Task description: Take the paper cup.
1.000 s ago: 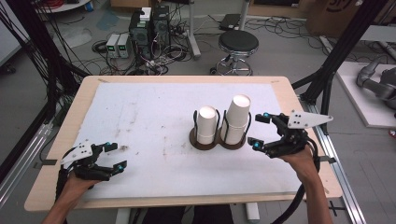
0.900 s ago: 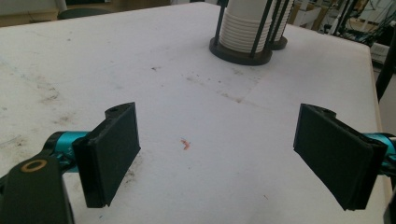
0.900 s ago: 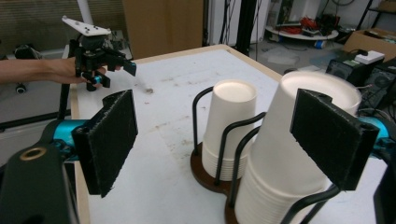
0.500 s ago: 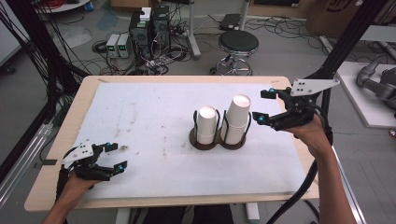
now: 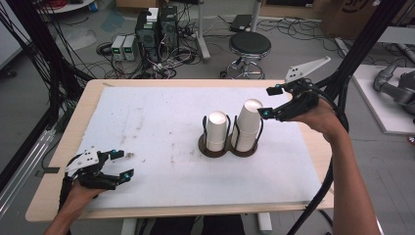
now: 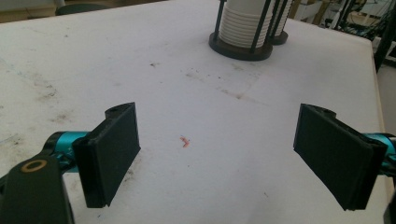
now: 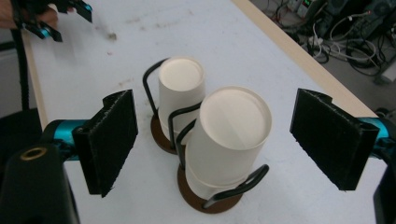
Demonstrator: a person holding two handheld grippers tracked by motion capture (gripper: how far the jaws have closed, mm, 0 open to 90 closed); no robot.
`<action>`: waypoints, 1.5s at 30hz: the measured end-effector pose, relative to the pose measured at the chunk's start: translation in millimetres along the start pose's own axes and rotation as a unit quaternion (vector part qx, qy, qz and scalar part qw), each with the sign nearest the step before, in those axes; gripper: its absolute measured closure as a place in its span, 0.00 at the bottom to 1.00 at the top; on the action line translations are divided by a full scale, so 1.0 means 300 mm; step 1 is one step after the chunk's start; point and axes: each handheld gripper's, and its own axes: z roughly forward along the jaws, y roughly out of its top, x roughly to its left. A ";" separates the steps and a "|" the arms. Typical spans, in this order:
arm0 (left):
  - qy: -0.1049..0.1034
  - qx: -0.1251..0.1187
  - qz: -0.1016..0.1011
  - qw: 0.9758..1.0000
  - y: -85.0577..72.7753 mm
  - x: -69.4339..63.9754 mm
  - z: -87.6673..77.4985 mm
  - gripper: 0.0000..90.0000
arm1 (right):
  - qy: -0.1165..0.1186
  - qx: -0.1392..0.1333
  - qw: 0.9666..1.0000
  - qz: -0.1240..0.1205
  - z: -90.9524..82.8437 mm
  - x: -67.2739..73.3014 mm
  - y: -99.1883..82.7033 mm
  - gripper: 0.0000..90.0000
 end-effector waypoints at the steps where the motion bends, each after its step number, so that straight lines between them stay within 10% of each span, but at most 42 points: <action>1: 0.000 0.000 0.000 1.000 0.000 0.000 0.000 0.16 | 0.001 0.007 1.000 0.003 0.005 -0.003 0.008 0.17; 15: -0.001 0.005 0.005 1.000 0.001 -0.002 0.003 0.16 | 0.001 0.079 0.997 0.023 0.078 -0.048 0.051 0.18; 31: 0.000 0.009 0.008 1.000 0.002 -0.004 0.006 0.16 | 0.005 0.192 0.981 0.016 0.162 -0.054 0.109 0.18; 45: 0.000 0.012 0.010 1.000 0.003 -0.006 0.008 0.16 | 0.011 0.220 0.975 0.024 0.203 -0.063 0.100 0.27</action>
